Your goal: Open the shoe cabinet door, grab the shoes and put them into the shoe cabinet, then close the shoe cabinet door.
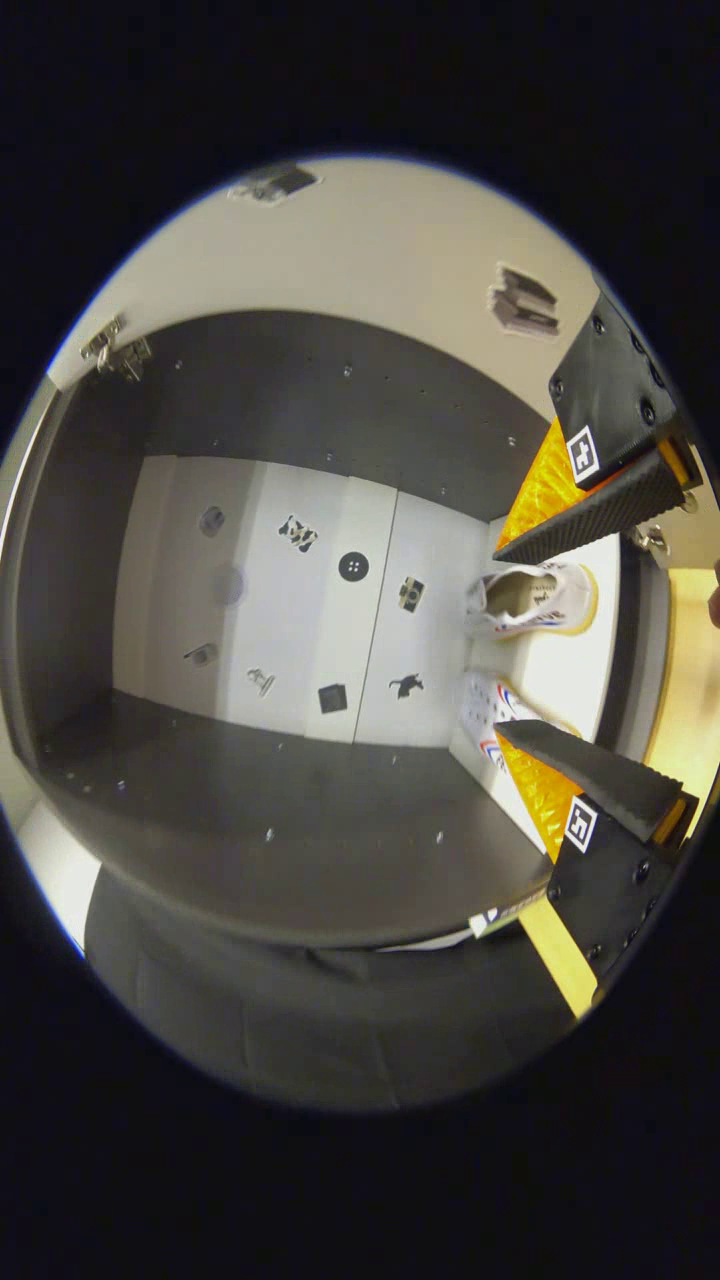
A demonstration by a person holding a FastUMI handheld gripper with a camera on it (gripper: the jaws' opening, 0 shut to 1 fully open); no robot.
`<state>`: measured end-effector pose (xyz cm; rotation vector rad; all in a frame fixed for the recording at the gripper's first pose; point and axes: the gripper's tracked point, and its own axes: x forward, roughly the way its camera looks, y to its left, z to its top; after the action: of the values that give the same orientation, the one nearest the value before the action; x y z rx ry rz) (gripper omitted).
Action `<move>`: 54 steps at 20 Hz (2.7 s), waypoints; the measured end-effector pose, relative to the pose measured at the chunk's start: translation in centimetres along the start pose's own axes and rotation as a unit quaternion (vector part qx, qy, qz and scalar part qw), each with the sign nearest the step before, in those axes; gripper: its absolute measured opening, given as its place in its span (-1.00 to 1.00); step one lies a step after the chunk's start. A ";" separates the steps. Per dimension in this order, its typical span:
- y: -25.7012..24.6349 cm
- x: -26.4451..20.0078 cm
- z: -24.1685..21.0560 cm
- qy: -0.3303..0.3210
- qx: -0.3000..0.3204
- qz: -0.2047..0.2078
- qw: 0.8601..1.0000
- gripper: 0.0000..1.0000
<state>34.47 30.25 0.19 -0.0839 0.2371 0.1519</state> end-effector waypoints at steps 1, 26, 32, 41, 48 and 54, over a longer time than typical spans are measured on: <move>0.4 -1.6 0.1 -0.011 0.008 0.005 1.000 0.95; -10.8 -36.8 -4.8 -0.109 0.079 0.049 0.990 0.88; -16.4 -39.4 -4.4 -0.120 0.082 0.076 0.986 0.91; -29.2 -34.3 -5.6 -0.100 0.081 -0.021 0.991 0.95; -28.8 -30.5 -4.3 -0.088 0.051 -0.045 0.994 0.95; -25.6 -30.5 -5.5 -0.048 0.080 -0.046 0.995 0.85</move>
<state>8.02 0.20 3.81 0.0718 0.1478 0.0448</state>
